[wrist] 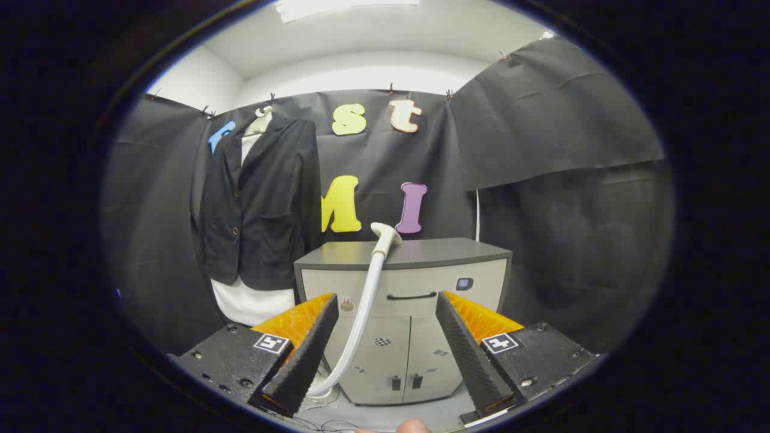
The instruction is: Iron the clothes twice with a garment steamer, once on the left side and once on the right side.
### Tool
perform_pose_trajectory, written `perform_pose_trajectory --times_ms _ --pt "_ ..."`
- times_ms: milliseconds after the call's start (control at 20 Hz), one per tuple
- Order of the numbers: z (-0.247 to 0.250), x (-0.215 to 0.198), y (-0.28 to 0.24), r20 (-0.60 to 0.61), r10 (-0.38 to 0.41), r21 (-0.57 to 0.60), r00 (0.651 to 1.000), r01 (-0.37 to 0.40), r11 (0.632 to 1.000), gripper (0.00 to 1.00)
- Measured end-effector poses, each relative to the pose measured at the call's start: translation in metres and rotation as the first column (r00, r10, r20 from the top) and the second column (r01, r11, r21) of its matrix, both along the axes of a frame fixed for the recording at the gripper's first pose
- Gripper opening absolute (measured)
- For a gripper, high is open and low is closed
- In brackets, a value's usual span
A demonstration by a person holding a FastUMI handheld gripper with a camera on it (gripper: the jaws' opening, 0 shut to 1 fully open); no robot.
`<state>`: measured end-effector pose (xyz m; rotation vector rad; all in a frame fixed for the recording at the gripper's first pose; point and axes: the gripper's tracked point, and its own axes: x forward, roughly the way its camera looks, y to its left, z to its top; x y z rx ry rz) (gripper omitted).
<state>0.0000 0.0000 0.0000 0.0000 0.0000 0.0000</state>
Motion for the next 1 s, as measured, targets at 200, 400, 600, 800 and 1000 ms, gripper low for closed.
perform_pose_trajectory --times_ms 200,400,600,800,1000 --pt "0.003 0.002 -0.003 -0.003 -0.011 -0.025 1.0 0.011 1.0 1.0" --pt "0.002 0.001 0.005 -0.017 -0.003 -0.04 1.0 0.002 0.999 1.0" --pt "0.011 -0.002 0.011 0.008 -0.021 -0.047 1.0 0.021 0.999 1.0" --pt "0.016 -0.004 0.019 0.015 -0.049 -0.049 0.999 0.05 0.998 1.0" --pt "0.02 0.0 0.022 0.011 -0.099 -0.03 0.995 0.099 0.995 1.0"
